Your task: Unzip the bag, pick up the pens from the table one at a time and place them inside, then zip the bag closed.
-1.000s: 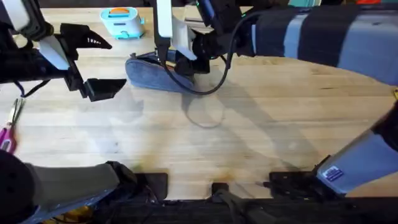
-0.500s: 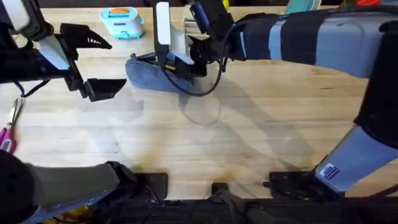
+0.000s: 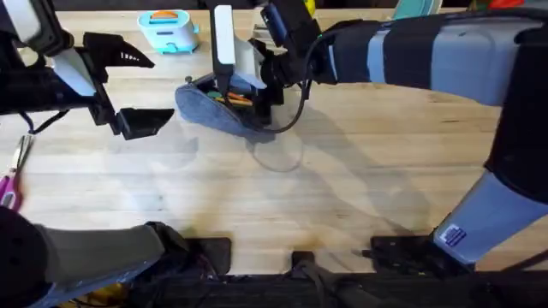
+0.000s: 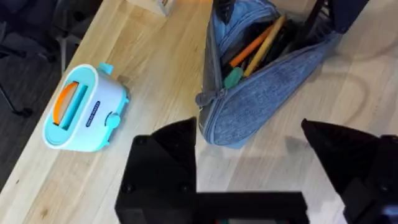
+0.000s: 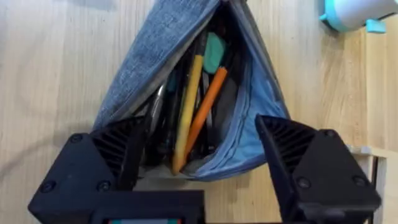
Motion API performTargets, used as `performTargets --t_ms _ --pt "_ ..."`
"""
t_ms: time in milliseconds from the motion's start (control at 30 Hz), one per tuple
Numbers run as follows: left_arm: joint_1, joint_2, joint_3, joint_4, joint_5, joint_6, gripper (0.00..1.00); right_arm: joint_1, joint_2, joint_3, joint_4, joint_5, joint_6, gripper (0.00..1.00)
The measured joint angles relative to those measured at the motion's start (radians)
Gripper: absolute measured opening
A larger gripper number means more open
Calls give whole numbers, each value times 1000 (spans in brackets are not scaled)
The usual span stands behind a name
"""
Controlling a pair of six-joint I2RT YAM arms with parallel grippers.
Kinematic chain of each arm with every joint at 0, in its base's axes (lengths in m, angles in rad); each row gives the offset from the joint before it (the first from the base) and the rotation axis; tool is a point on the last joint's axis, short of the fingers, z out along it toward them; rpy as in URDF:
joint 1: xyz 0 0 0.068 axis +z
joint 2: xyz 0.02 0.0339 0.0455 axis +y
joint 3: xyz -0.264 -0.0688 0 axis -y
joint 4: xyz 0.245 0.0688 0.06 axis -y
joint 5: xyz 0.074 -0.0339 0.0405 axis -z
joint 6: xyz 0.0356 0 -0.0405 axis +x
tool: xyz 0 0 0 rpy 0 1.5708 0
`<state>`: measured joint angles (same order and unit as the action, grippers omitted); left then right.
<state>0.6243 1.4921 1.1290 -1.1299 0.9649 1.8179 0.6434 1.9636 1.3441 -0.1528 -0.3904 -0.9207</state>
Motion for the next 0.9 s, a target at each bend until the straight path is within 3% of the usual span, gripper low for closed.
performTargets --t_ms 333,400,433,600,633,900 --pt "0 0 0 0 0 0 993 0 -75 0 -1 0 245 997" --pt "0 0 0 0 0 0 993 0 -124 0 0 -1 347 997" --pt "0 0 0 0 0 0 993 0 -194 0 2 -3 538 997" --pt "0 0 0 1 0 0 993 0 -258 2 -6 -13 865 995" --pt "0 0 0 1 0 0 994 0 -254 2 -12 -17 992 996" --pt "0 0 0 1 0 0 994 0 -241 2 16 -19 1180 997"
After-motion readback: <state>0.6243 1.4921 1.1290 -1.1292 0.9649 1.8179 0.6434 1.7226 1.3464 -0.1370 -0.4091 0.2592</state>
